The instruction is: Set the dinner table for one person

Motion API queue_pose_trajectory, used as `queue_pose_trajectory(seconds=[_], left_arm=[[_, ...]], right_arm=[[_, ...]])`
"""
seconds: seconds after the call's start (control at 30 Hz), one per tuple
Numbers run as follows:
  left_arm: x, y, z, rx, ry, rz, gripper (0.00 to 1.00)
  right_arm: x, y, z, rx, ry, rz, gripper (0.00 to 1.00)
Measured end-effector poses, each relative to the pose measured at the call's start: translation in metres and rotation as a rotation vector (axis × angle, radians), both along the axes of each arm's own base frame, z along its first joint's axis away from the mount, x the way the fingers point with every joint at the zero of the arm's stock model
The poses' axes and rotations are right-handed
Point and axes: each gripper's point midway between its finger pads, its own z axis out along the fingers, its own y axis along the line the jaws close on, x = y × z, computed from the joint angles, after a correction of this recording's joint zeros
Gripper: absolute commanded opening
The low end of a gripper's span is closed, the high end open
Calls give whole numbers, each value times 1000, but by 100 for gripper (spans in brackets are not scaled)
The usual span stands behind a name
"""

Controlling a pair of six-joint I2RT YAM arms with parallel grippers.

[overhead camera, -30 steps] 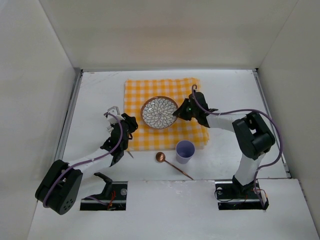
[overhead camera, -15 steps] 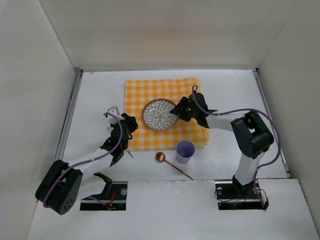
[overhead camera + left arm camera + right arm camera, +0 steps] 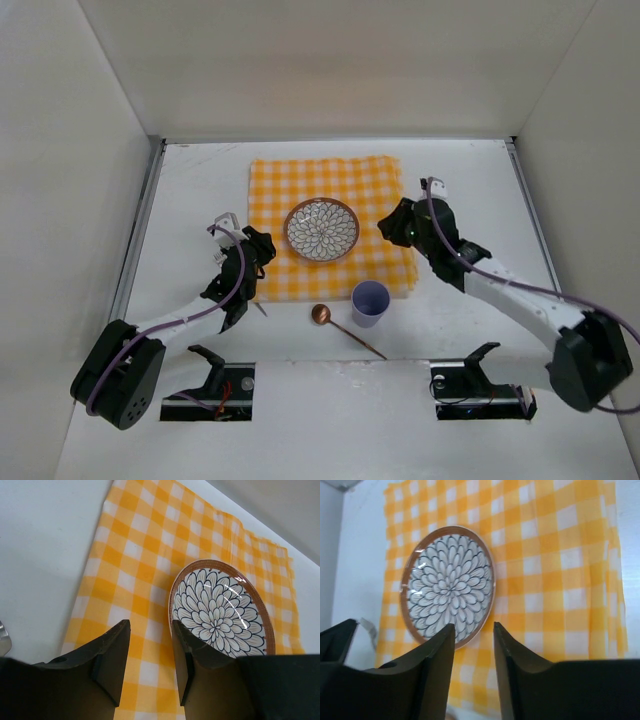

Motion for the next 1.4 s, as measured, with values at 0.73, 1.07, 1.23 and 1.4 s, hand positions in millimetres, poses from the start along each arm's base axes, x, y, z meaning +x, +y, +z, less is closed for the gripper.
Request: queue_pose_trajectory(seconds=[0.73,1.07,1.23,1.4], left_arm=[[0,12,2,-12,-10,34,38],[0,11,3,-14,-13,30,38],[0,10,3,-14,-13,30,38],[0,10,3,-15,-13,28,38]], right_arm=[[-165,-5,-13,-438,184,361,40],[-162,0,-36,-507,239,392,11],[-164,-1,-34,-505,239,399,7],[-165,-2,3,-450,184,400,7]])
